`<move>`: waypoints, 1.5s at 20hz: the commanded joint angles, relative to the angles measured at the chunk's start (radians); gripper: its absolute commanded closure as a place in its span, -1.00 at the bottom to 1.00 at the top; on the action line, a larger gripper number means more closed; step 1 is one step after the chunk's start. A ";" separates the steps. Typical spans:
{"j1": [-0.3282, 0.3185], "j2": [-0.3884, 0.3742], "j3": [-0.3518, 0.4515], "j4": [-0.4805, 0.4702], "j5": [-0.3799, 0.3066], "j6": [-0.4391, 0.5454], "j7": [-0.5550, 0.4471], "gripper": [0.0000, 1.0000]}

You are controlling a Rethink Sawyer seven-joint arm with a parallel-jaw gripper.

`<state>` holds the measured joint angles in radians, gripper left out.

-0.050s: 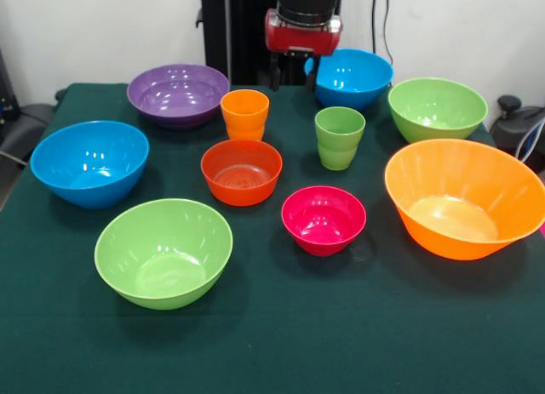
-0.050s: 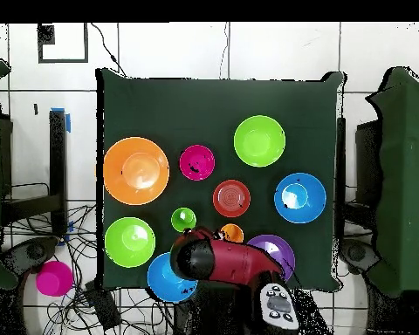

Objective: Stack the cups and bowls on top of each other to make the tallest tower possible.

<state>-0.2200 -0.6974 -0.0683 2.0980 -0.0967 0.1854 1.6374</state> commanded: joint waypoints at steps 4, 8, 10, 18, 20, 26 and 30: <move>0.001 0.152 0.104 -0.122 0.056 -0.066 0.191 -1.00; 0.026 0.090 0.119 -0.129 0.069 0.026 0.192 -1.00; 0.040 0.046 0.120 -0.146 0.073 0.129 0.171 -1.00; 0.019 0.050 0.142 -0.178 0.042 0.152 0.124 -1.00; 0.023 0.048 0.136 -0.182 0.039 0.163 0.124 -1.00; 0.026 0.049 0.134 -0.164 0.032 0.140 0.135 -1.00; 0.041 0.004 0.104 -0.132 0.030 0.147 0.152 -1.00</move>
<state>-0.2046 -0.6603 -0.0387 1.9959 -0.0834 0.2460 1.6748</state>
